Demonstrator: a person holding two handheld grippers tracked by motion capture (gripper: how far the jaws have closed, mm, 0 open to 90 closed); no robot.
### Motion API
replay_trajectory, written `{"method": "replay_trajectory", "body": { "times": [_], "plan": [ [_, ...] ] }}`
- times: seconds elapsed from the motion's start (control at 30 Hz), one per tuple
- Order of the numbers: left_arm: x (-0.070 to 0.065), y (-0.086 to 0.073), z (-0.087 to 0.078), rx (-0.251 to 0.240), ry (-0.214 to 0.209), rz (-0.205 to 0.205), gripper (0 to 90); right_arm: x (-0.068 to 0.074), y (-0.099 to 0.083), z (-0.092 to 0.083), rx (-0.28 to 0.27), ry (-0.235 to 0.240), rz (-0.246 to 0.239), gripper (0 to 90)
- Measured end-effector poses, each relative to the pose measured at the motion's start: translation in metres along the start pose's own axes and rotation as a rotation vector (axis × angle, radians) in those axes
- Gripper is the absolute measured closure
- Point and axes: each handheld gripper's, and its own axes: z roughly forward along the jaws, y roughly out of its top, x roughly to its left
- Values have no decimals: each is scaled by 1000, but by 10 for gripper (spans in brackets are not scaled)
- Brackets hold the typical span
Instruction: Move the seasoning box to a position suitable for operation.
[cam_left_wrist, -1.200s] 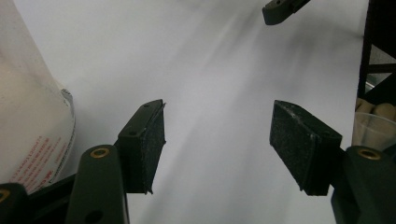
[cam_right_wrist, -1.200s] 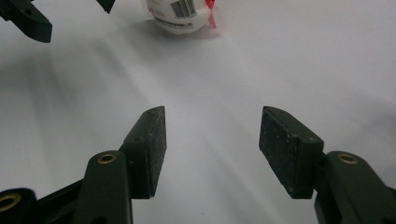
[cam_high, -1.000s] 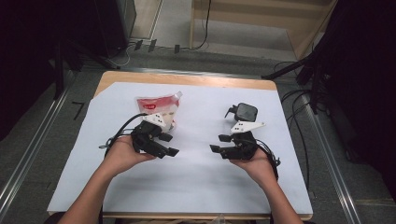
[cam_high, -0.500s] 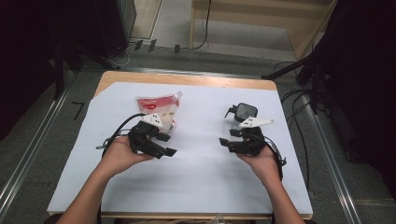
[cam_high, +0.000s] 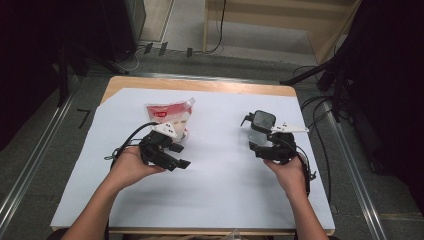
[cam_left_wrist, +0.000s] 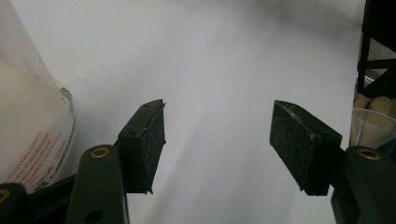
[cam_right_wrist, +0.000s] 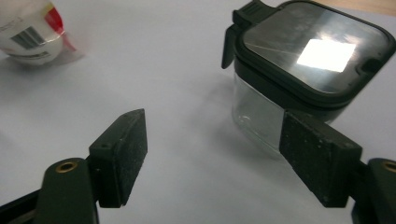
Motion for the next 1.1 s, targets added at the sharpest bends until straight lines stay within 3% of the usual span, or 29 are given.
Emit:
{"method": "replay_trajectory", "body": {
  "times": [0.27,0.57,0.77,1.0,1.1],
  "plan": [
    [1,0,0,-3,-2,-11,368,-4,-2,9,28,-68,53,165],
    [2,0,0,5,4,-19,372,-9,0,25,-7,-153,120,98],
    [2,0,1,7,3,-14,374,-8,0,41,-6,-212,113,50],
    [2,0,0,1,1,-21,377,-7,4,56,-64,-284,183,20],
    [2,0,1,-3,-3,-22,378,-7,4,62,-77,-316,184,17]
  ]
}}
